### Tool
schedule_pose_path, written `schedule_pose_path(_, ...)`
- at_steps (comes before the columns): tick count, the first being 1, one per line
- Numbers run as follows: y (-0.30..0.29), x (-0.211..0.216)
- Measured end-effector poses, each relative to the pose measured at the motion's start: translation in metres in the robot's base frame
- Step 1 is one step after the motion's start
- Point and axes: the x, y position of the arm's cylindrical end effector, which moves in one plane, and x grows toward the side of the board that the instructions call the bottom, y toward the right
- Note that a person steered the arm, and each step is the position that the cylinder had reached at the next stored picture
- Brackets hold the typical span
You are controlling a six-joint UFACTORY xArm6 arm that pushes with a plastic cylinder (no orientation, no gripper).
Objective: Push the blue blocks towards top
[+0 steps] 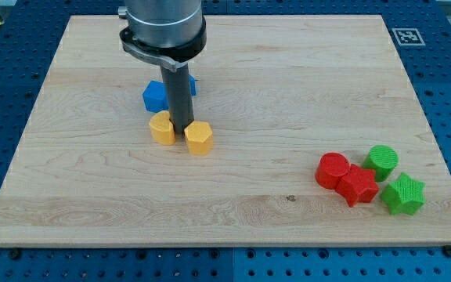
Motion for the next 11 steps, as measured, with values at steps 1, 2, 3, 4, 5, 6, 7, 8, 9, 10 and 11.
schedule_pose_path(1,-0.001,-0.001)
schedule_pose_path(2,-0.033,-0.002)
schedule_pose_path(3,-0.054,-0.002)
schedule_pose_path(4,-0.054,-0.009)
schedule_pose_path(5,-0.053,-0.027)
schedule_pose_path(6,-0.049,-0.041)
schedule_pose_path(7,-0.042,-0.061)
schedule_pose_path(8,-0.028,-0.061)
schedule_pose_path(9,0.016,-0.046)
schedule_pose_path(10,0.075,-0.005)
schedule_pose_path(11,0.102,0.035)
